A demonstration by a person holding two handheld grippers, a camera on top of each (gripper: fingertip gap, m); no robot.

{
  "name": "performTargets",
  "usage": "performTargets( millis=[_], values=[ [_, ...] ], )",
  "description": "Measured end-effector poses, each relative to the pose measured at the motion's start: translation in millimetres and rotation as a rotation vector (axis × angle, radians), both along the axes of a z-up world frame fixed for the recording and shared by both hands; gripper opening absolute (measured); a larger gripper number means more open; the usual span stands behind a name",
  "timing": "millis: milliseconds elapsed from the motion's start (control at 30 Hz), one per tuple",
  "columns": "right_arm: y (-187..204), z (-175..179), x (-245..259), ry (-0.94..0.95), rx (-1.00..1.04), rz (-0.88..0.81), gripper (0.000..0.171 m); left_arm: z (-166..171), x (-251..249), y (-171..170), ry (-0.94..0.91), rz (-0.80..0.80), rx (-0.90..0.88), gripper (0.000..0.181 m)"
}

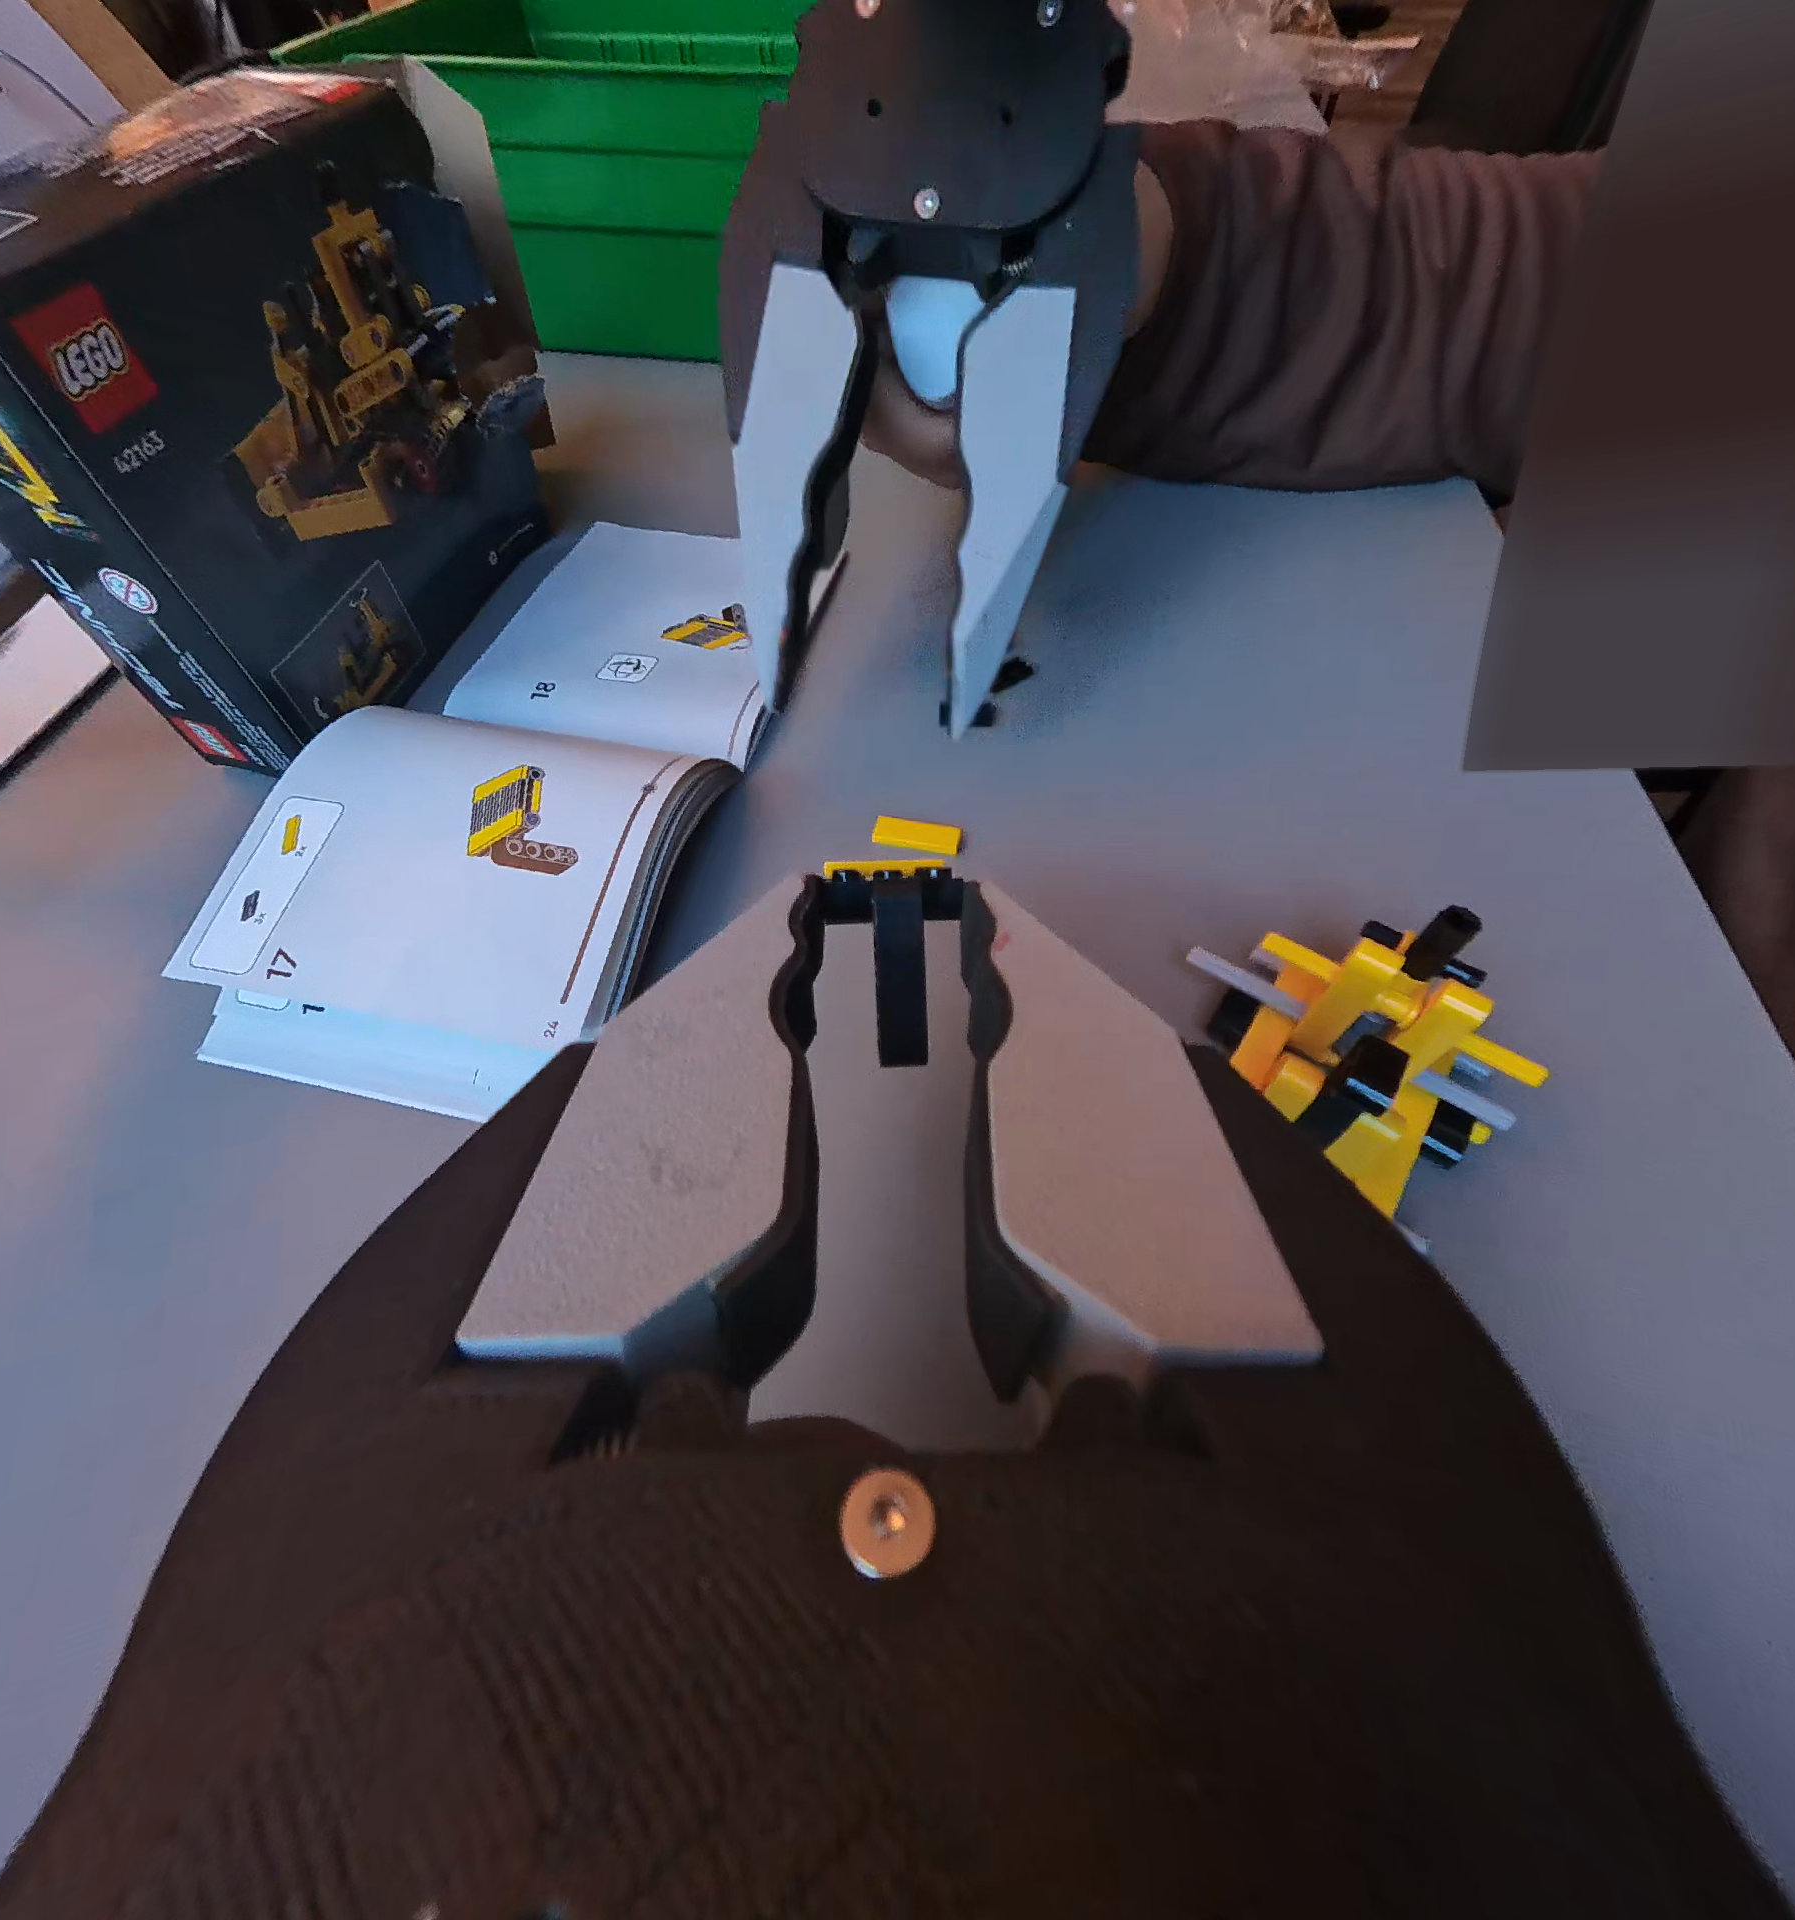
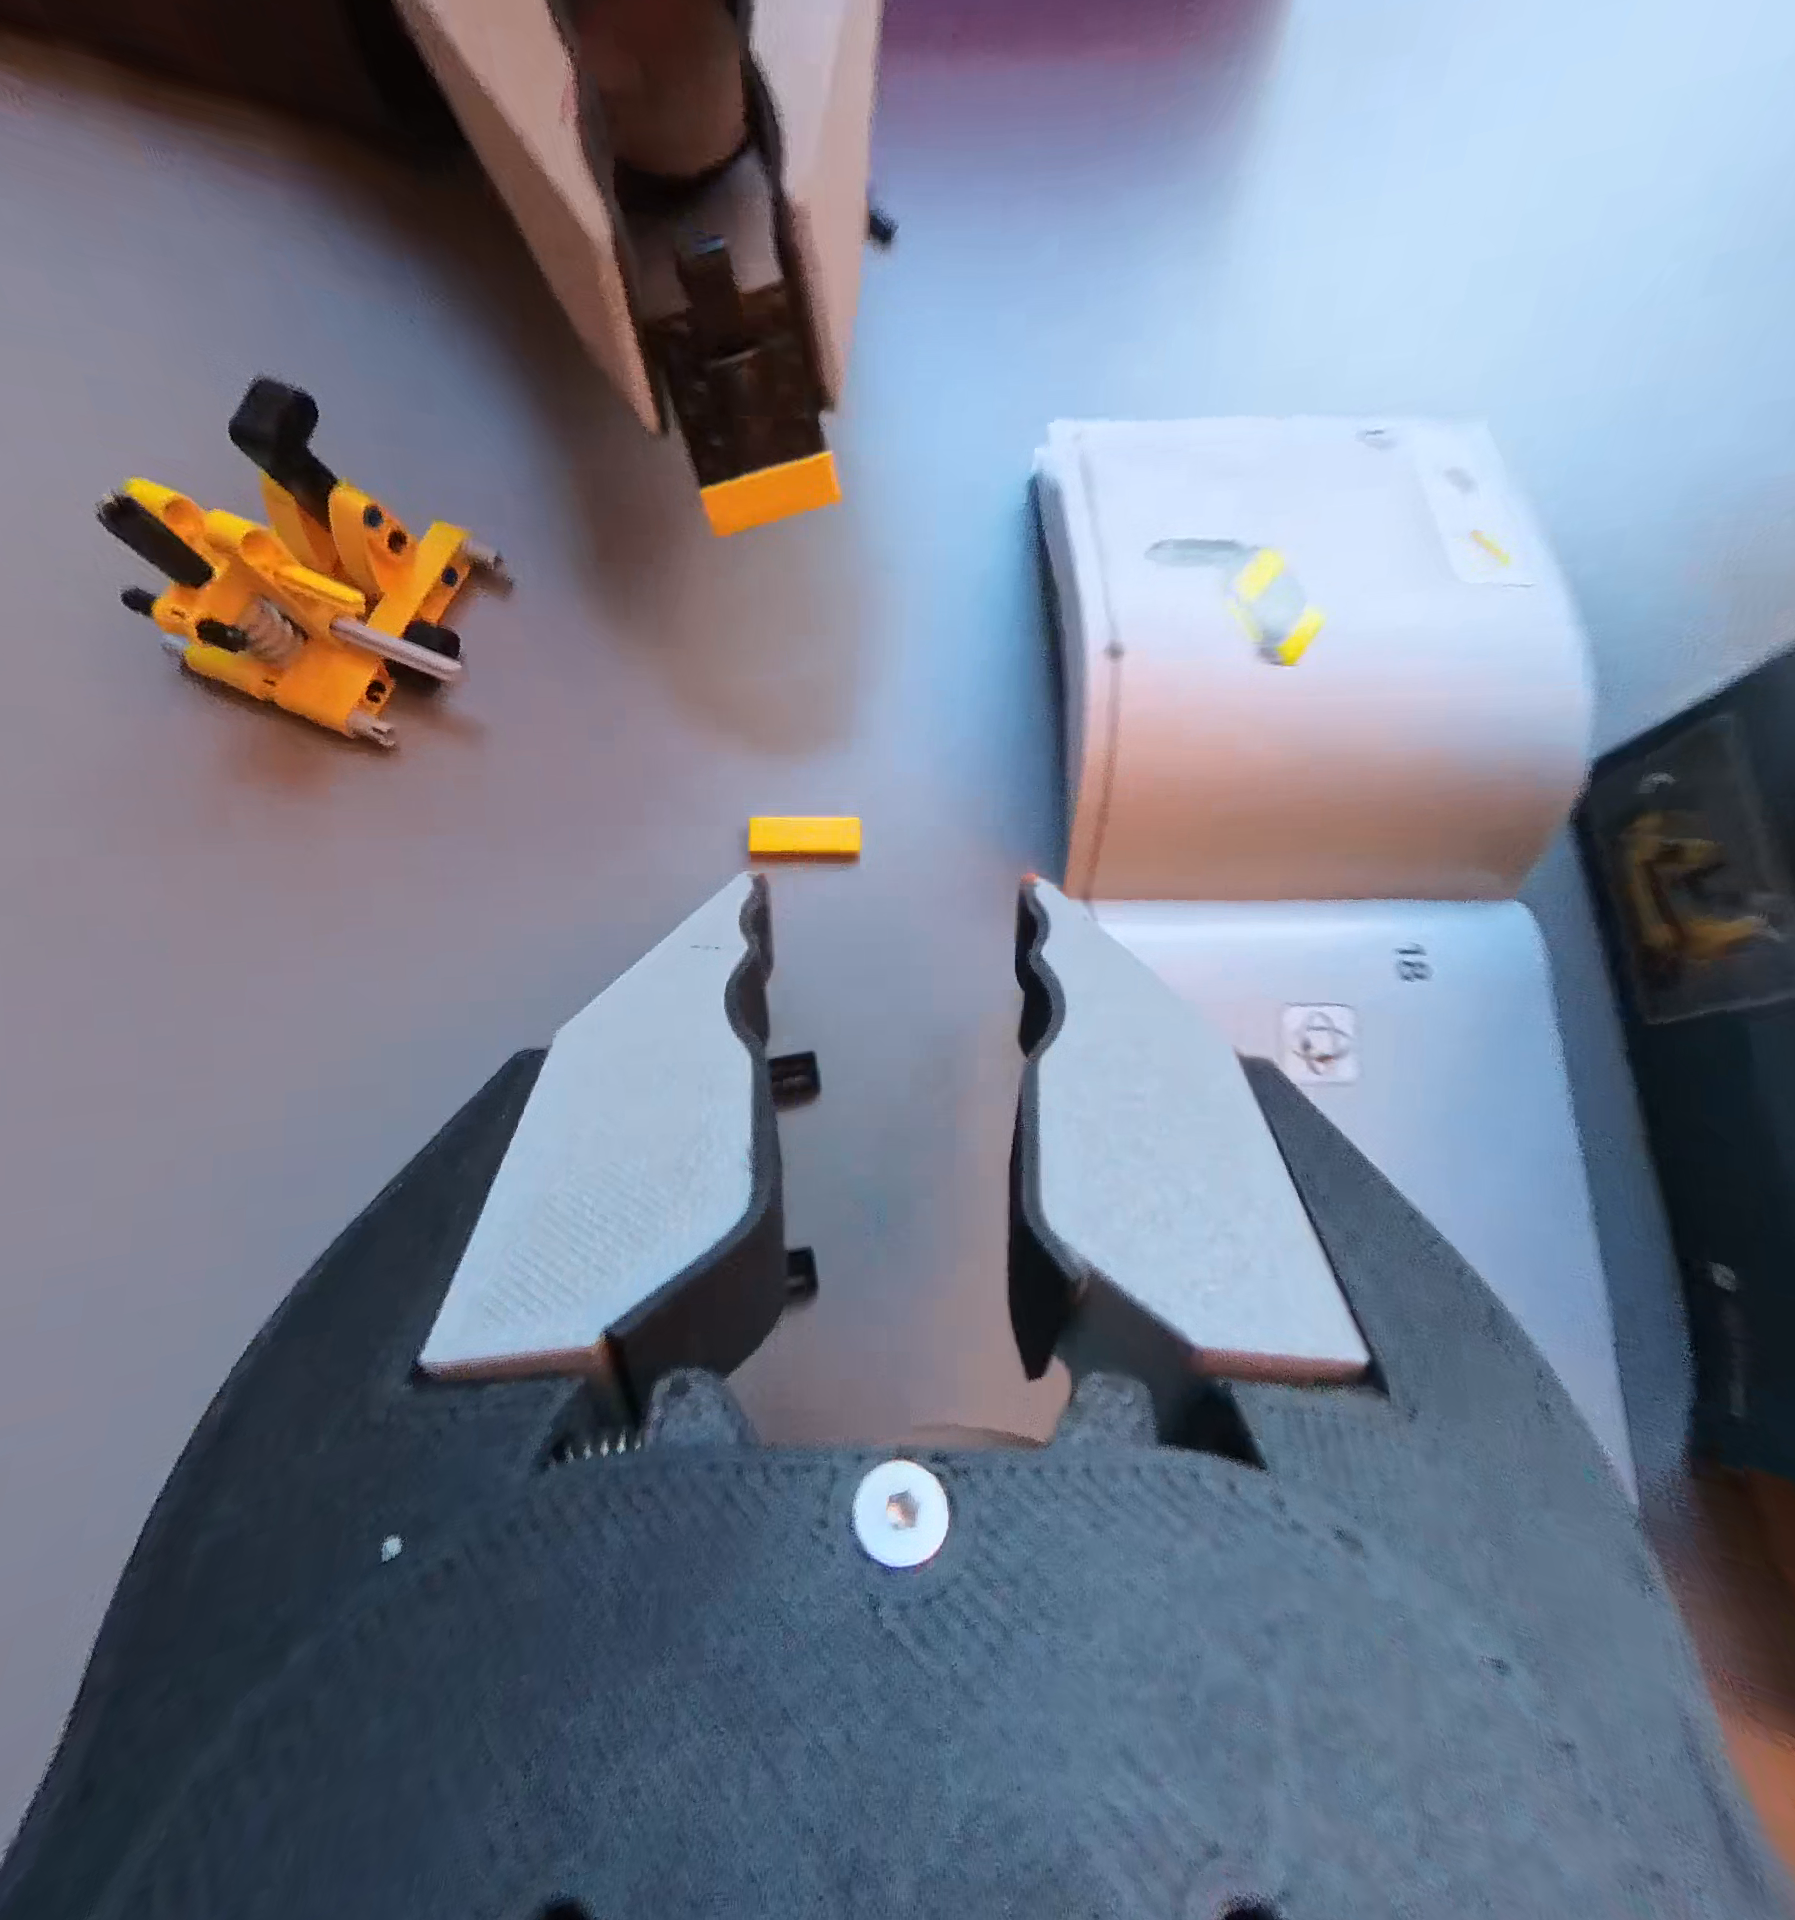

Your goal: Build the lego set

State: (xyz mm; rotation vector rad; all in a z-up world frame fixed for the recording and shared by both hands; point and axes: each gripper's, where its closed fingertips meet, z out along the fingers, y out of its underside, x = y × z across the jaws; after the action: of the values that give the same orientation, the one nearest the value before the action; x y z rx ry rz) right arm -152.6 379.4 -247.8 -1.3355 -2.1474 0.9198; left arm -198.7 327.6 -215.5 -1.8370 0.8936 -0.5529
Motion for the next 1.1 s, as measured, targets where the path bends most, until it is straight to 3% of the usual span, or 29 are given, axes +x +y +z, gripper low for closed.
performTargets(
  millis=[233, 1100],
  values=[
    [-24, -9, -7, -0.037, 0.048, 0.042, 0.039, -8, 2, -2, 0.059, -0.011, -0.011, 0.023],
    [-24, -21, -11, -0.065, 0.046, 0.024, 0.029, -16, 5, -3, 0.11, -0.021, -0.028, 0.023]
  ],
)
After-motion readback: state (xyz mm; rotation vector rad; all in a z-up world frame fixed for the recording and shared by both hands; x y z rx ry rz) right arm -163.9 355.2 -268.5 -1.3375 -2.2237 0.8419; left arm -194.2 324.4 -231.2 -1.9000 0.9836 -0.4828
